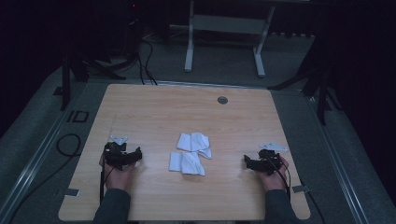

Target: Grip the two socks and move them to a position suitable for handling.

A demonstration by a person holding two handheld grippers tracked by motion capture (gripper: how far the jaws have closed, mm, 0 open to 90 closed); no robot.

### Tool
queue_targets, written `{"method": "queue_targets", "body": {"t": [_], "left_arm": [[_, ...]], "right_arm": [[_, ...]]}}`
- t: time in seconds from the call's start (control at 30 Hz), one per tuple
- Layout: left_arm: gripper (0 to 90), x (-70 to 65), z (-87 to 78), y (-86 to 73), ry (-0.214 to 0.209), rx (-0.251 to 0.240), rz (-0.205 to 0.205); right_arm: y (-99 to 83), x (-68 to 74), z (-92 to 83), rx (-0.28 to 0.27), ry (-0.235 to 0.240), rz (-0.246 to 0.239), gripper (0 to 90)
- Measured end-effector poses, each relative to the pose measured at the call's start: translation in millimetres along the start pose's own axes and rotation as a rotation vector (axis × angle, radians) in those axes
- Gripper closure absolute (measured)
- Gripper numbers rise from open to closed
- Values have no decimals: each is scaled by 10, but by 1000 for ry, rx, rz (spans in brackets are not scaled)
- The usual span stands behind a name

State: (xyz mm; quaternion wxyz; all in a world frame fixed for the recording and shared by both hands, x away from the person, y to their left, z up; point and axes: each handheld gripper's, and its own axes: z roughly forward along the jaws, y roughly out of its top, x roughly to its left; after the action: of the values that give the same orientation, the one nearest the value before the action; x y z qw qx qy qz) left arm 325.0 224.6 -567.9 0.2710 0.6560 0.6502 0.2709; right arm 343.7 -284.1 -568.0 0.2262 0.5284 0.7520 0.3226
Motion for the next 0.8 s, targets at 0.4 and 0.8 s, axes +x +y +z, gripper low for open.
{"method": "queue_targets", "body": {"t": [0.4, 0.8], "left_arm": [[249, 47, -37, 10, -14, 13, 14], [497, 74, -102, 14, -20, 26, 17]], "right_arm": [[-4, 6, -5, 1, 5, -5, 133], [-4, 7, -5, 1, 5, -5, 133]]}}
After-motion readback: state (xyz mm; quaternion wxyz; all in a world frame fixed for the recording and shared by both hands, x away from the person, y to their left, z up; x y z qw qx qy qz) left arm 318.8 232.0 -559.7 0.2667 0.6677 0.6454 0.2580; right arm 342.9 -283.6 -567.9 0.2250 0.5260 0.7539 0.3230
